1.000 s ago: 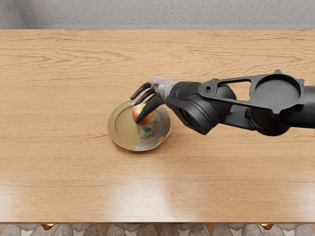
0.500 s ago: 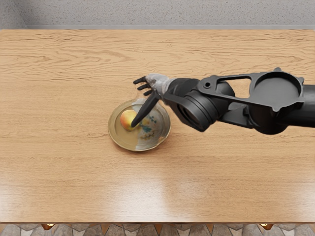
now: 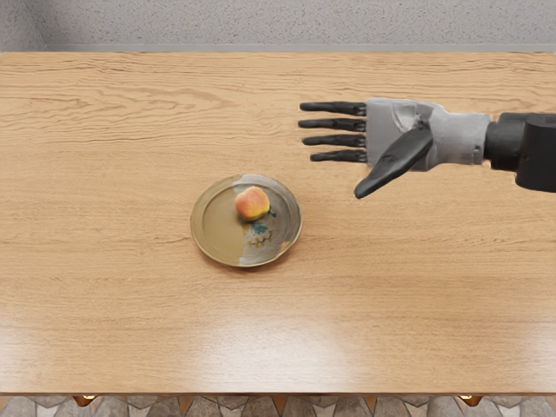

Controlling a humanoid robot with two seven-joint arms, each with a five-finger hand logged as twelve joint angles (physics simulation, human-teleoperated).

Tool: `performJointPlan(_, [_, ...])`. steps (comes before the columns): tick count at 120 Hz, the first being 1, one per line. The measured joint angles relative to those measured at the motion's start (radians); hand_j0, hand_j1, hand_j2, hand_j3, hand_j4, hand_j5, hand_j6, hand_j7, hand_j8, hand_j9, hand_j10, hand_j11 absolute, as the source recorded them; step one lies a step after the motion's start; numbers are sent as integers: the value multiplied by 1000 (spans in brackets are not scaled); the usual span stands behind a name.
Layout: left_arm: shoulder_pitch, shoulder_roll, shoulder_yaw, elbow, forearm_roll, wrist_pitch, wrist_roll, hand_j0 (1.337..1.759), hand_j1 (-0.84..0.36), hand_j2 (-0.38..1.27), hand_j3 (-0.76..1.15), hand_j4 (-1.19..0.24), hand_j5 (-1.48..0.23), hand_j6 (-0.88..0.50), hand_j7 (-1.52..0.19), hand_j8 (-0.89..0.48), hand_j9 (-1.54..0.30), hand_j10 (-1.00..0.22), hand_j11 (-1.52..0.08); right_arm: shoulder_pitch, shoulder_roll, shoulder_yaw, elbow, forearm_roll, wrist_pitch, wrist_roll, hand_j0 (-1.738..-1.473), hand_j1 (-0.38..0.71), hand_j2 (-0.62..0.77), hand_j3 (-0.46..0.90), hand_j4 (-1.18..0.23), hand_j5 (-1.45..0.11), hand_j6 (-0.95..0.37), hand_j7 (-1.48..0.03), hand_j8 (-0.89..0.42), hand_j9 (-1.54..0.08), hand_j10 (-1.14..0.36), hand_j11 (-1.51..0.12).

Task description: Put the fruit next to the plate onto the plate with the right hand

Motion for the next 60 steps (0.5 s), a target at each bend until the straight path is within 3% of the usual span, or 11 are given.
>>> performJointPlan(21, [-1,0,0,0,0,0,0,1658,55,49,0,-245,-318,-245,-318,-245,-318,-245,-318,-146,-153,91,-45,197,226,0,-1658,-287,-8,0,-51,-68,-51,-68,-50,-68,-51,-68])
performJointPlan(37, [-1,0,0,0,0,0,0,1658,55,49,0,-245,-318,-245,-318,-245,-318,-245,-318,-209,-221,105,-96,283,269,0,-1658,-293,-8,0,-45,-61,-45,-61,-45,-61,-46,-61])
performJointPlan(60, [2,0,0,-1,0,0,0,1658,55,49,0,-245,-318,-245,-318,-245,-318,-245,-318,-254,-264,109,-110,323,283,0,-1658,-298,-7,0,-40,-55,-39,-56,-40,-55,-41,-55])
